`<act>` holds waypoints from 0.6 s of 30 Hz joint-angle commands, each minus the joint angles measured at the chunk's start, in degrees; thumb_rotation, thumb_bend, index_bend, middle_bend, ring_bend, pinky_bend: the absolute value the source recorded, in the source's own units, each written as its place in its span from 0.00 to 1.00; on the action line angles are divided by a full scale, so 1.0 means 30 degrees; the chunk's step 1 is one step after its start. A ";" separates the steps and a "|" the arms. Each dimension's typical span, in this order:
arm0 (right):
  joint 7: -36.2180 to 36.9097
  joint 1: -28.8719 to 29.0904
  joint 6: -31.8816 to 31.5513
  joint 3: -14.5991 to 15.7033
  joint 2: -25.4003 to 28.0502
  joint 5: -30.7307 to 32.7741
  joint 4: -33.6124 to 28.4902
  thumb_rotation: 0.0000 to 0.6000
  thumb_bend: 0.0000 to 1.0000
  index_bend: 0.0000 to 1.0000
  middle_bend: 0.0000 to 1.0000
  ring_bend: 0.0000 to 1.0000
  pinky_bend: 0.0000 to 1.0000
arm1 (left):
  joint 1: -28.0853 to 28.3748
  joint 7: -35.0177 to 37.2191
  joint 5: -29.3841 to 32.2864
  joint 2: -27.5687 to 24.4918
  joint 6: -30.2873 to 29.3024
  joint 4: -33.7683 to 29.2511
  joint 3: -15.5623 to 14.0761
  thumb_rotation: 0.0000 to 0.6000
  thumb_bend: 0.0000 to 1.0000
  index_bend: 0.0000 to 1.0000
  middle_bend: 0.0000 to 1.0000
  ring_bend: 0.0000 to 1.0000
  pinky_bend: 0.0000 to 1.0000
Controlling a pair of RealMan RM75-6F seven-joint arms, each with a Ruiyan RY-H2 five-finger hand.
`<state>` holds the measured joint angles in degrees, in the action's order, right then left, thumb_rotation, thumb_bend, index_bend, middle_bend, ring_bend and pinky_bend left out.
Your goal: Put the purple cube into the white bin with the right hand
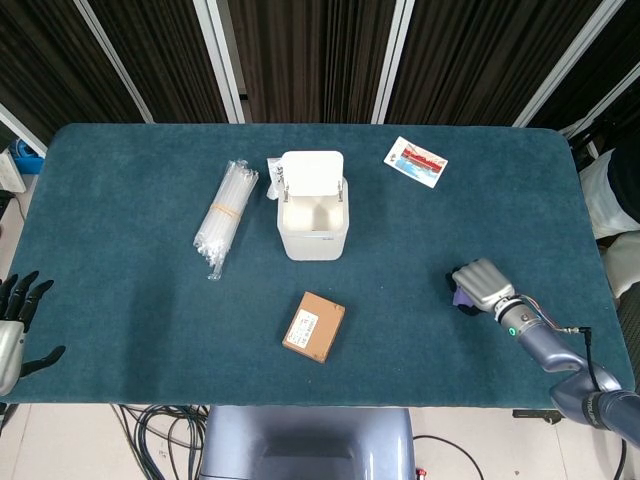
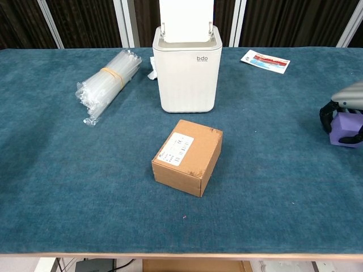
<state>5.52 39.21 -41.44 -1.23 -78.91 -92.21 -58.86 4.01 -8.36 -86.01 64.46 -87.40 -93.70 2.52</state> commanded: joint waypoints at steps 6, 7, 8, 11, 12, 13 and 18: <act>0.1204 -0.0408 -0.4557 -0.1208 0.1191 -0.0193 -0.0932 1.00 0.44 0.58 0.59 0.58 0.57 | -0.0015 0.0077 0.0013 -0.0053 -0.0003 -0.0017 0.0004 1.00 0.07 0.20 0.15 0.00 0.00; 0.1528 -0.0574 -0.5272 -0.1493 0.1571 -0.0093 -0.1547 1.00 0.44 0.58 0.59 0.57 0.57 | -0.0022 0.0087 0.0013 -0.0060 -0.0019 -0.0025 0.0008 1.00 0.07 0.20 0.15 0.00 0.00; 0.1900 -0.0733 -0.6002 -0.1777 0.1997 -0.0034 -0.2265 1.00 0.44 0.58 0.59 0.57 0.57 | -0.0032 0.0103 0.0012 -0.0066 -0.0035 -0.0036 0.0009 1.00 0.07 0.20 0.15 0.00 0.00; 0.2673 -0.0882 -0.7600 -0.2510 0.3281 -0.0128 -0.4413 1.00 0.44 0.58 0.58 0.56 0.57 | -0.0048 0.0148 0.0003 -0.0081 -0.0052 -0.0058 0.0002 1.00 0.07 0.20 0.15 0.00 0.00; 0.2868 -0.0761 -0.7849 -0.2743 0.3637 -0.0209 -0.5080 1.00 0.44 0.58 0.58 0.56 0.57 | -0.0051 0.0157 -0.0008 -0.0080 -0.0051 -0.0069 -0.0006 1.00 0.07 0.20 0.15 0.00 0.00; 0.2971 -0.0578 -0.7871 -0.2930 0.3962 -0.0263 -0.5667 1.00 0.44 0.58 0.57 0.56 0.57 | -0.0054 0.0164 -0.0025 -0.0085 -0.0050 -0.0082 -0.0019 1.00 0.07 0.20 0.15 0.00 0.00; 0.2651 0.0923 -0.6500 -0.3979 0.4716 0.0188 -0.7371 1.00 0.41 0.55 0.51 0.51 0.57 | -0.0079 0.0265 -0.0152 -0.0126 -0.0108 -0.0120 -0.0067 1.00 0.07 0.20 0.15 0.00 0.00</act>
<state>13.13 39.62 -62.93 -10.99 -66.04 -92.57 -78.62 3.78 -7.57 -86.45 64.09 -87.71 -94.05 2.33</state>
